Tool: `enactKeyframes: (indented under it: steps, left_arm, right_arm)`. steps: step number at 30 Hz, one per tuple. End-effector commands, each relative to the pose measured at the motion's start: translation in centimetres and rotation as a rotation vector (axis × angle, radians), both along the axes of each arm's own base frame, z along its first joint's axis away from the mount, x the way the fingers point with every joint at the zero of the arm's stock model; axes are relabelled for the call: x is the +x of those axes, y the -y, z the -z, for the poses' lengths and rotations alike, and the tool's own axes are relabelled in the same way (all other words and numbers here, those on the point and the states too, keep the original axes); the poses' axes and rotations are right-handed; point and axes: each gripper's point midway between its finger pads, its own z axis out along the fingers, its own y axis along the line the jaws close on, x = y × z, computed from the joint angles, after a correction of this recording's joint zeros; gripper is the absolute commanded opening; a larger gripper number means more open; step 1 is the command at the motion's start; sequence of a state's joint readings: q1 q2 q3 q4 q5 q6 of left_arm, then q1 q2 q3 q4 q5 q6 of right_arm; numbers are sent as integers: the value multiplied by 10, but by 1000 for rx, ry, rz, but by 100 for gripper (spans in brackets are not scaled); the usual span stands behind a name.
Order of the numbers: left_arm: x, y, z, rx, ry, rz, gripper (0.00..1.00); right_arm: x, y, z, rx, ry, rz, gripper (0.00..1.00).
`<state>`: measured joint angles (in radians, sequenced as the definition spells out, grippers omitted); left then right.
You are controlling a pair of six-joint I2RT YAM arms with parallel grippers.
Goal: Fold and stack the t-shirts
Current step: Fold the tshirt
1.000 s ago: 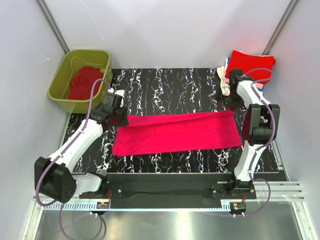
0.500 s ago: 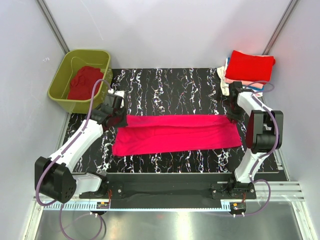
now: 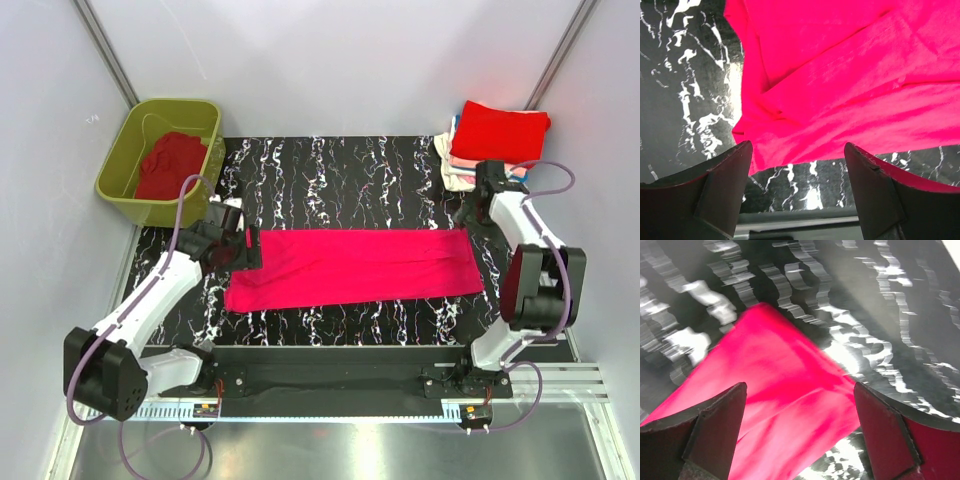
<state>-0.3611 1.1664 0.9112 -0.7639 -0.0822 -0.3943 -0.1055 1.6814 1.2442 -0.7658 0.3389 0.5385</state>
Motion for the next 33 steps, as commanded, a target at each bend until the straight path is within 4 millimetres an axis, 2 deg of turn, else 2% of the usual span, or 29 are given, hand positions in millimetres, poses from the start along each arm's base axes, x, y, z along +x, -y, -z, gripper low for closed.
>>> enactKeyframes:
  steps: [1, 2, 4, 6, 8, 9, 13, 16, 17, 18, 20, 22, 23, 24, 25, 26, 27, 28, 29, 30, 31, 32, 33]
  left_arm:
    - [11, 17, 5, -86, 13, -18, 78]
    - [15, 20, 10, -101, 12, -28, 77]
    - [17, 24, 23, -102, -19, -35, 74]
    - [21, 27, 36, -104, -50, -48, 72]
    - [24, 29, 50, -101, -81, -55, 70]
    - [25, 30, 55, -100, -89, -60, 69]
    - [26, 37, 80, -112, -154, -68, 66]
    - [36, 42, 98, -96, -190, -67, 63]
    - [47, 42, 106, -66, -201, -65, 63]
    - [53, 43, 111, -53, -218, -57, 63]
    - [85, 45, 118, 17, -236, -53, 62]
    - [113, 53, 118, 41, -247, -36, 61]
    - [149, 65, 114, 51, -236, -25, 61]
    - [170, 73, 111, 49, -225, -6, 62]
    - [194, 79, 108, 49, -210, 1, 62]
    - [240, 101, 96, 12, -176, 42, 62]
    - [262, 116, 85, -42, -150, 80, 62]
    - [284, 131, 68, -99, -101, 110, 63]
    - [313, 161, 20, -239, 40, 172, 69]
    - [320, 173, -7, -307, 104, 202, 76]
    - [324, 180, -30, -362, 160, 220, 83]
    - [322, 190, -74, -459, 272, 243, 99]
    - [317, 190, -96, -498, 342, 245, 99]
  right_arm:
    - [19, -41, -24, 20, 116, -120, 94]
    - [21, -67, -18, 42, 114, -204, 92]
    - [21, -88, -1, 104, 80, -268, 88]
    - [23, -99, 20, 153, 38, -304, 86]
    - [27, -109, 31, 193, 12, -347, 83]
    - [23, -112, 46, 212, -39, -364, 82]
    - [16, -120, 68, 234, -120, -392, 79]
    - [1, -130, 77, 256, -142, -396, 76]
    - [-9, -134, 83, 266, -162, -401, 76]
    - [-16, -144, 82, 263, -165, -416, 75]
    - [-44, -155, 85, 267, -230, -423, 75]
    - [-62, -182, 66, 261, -201, -467, 76]
    - [-83, -194, 63, 288, -230, -496, 77]
    - [-96, -220, 43, 392, -197, -507, 77]
    - [-119, -256, 31, 456, -210, -605, 76]
    - [-128, -284, 10, 539, -174, -674, 76]
    - [-146, -317, -23, 654, -138, -774, 76]
    - [-165, -343, -46, 677, -117, -889, 78]
    - [-162, -361, -84, 697, -33, -958, 80]
    - [-162, -364, -110, 702, 41, -1023, 82]
    - [-158, -366, -129, 707, 95, -1049, 84]
    - [-142, -360, -147, 637, 187, -1035, 89]
    - [-135, -354, -158, 596, 239, -1029, 90]
